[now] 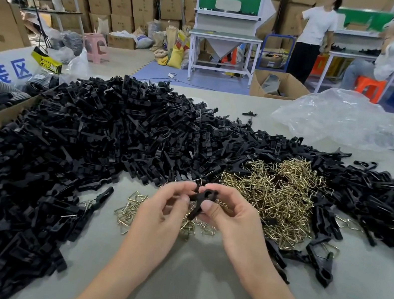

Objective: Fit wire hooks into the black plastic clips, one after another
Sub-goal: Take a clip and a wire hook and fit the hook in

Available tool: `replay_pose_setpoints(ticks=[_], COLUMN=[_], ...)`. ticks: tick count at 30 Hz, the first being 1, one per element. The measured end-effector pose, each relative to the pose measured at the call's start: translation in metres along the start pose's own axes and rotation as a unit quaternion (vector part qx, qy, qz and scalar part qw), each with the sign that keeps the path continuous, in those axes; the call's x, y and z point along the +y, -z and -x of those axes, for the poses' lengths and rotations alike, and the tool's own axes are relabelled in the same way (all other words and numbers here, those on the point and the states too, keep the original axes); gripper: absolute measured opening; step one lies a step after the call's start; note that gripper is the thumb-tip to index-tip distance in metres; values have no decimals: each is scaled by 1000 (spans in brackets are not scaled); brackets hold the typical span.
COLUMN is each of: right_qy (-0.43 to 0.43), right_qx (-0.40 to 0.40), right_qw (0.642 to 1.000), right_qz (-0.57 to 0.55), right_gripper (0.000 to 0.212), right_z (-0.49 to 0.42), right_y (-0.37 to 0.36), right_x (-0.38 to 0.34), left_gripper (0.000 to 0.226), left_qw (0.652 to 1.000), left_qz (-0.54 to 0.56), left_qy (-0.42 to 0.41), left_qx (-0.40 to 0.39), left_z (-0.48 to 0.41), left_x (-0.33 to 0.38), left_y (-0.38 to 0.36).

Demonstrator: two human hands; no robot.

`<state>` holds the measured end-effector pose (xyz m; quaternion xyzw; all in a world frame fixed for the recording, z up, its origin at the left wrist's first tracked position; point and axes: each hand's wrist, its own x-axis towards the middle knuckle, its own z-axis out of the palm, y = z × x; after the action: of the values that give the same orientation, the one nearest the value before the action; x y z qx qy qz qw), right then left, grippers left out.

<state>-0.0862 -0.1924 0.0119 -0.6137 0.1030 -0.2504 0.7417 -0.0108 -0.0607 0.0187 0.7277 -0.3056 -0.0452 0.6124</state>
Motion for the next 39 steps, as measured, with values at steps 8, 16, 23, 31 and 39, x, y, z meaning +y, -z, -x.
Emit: replay_pose_setpoints(ticks=[8,16,23,31,39], right_qy=[12,3,-20,-64,-76], right_qx=[95,123,125,60,32], right_qw=[994,992,989,983,977], right_qz=[-57,-37,-76,-159,-195], right_gripper=[22,22,21,35,33], right_z=[-5,-5,-7,-6,-6], right_y=[7,3,4,4,2], right_x=[-1,1,-1,0,3], left_gripper=[51,13,16,23,27], left_qw=[899,906,972,999,992], left_qz=[-413,-399,-221,-26,94], left_qy=[-56,-74,-46,24,79], left_qx=[-136,-118,-66,-17,4], left_z=[-3,-5,-9,-10,-12], left_x=[-20,-25,-25,-17,-7], left_y=[25,20,17,17,17])
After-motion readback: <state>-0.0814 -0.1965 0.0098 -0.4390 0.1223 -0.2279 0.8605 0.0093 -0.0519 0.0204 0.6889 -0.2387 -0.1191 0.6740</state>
